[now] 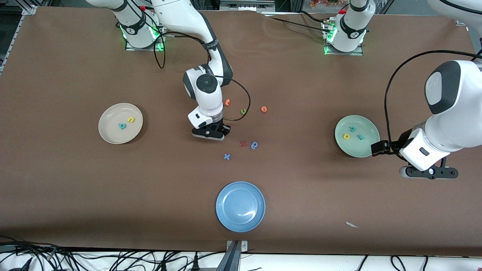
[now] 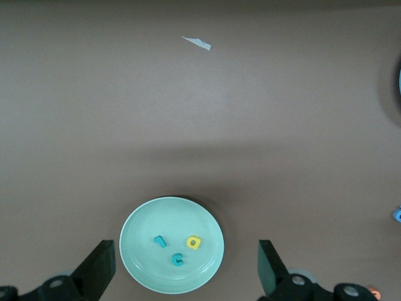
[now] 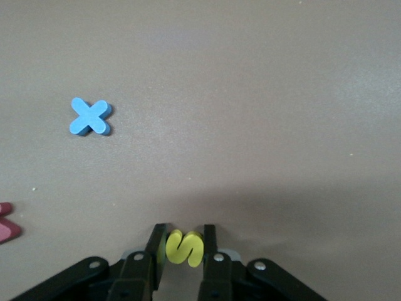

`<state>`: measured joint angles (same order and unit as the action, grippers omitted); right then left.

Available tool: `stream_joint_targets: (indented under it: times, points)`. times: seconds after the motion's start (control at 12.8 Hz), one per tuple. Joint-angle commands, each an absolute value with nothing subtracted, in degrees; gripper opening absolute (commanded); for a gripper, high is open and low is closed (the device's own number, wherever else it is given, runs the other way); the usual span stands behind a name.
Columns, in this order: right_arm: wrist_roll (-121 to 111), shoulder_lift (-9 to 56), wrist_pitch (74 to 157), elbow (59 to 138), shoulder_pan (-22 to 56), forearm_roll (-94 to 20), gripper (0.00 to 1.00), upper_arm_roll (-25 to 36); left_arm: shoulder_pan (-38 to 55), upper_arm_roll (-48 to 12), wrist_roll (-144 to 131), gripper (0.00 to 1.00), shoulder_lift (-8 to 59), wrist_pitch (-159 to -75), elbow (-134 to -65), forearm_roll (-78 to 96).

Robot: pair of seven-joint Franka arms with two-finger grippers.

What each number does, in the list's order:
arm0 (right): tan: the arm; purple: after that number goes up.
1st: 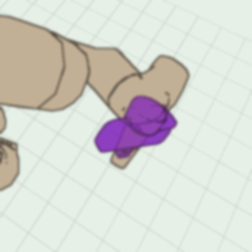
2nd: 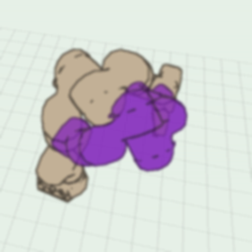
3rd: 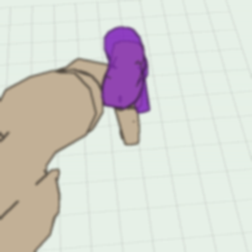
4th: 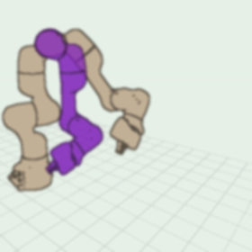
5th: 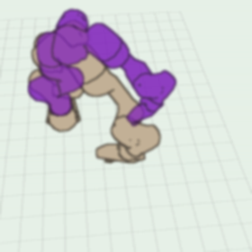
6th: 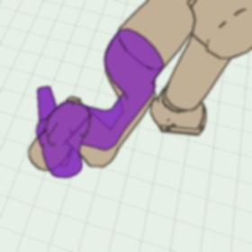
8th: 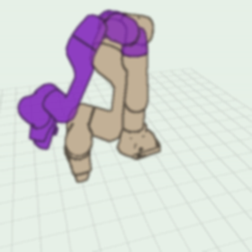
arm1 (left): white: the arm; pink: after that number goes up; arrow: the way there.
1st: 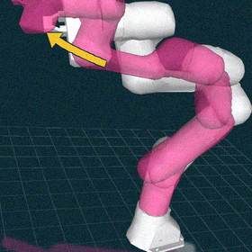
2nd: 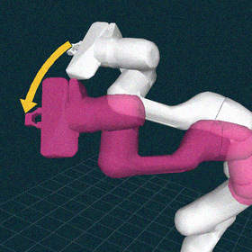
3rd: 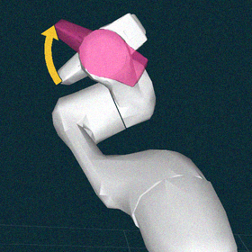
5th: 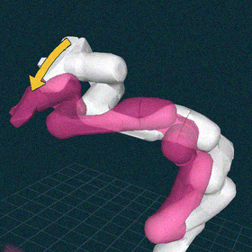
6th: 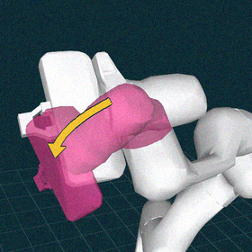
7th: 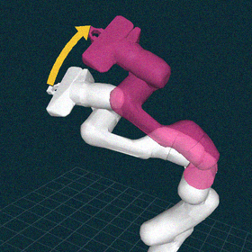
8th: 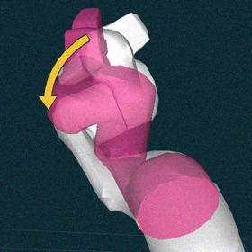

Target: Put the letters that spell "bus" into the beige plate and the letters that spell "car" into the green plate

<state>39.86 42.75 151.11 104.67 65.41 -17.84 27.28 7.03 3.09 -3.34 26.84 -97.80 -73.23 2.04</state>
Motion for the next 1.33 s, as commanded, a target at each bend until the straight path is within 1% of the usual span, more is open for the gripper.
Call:
stream_joint_targets:
  times: [0.0,0.47,0.86,1.09,1.25]
  points:
    - [36.0,42.6,151.0,106.3,65.7,-19.0,0.13,27.6,7.5,3.6,-3.1,1.0,26.4,-96.9,-72.9,3.3]
    - [24.3,36.3,137.5,106.2,65.7,-19.1,0.13,34.1,7.5,3.6,-3.2,1.0,26.4,-96.9,-72.9,3.3]
    - [8.6,33.1,127.4,106.3,65.1,-19.1,0.13,42.0,7.5,3.5,-3.6,1.0,26.3,-96.9,-72.9,3.3]
    - [-3.2,31.6,123.8,107.6,63.0,-20.2,0.13,45.9,7.5,3.5,-3.3,1.0,26.3,-96.9,-72.9,3.3]
    - [-11.5,29.6,125.1,111.9,62.5,-21.0,0.13,48.9,7.5,3.5,-3.3,1.0,26.3,-96.9,-72.9,3.3]
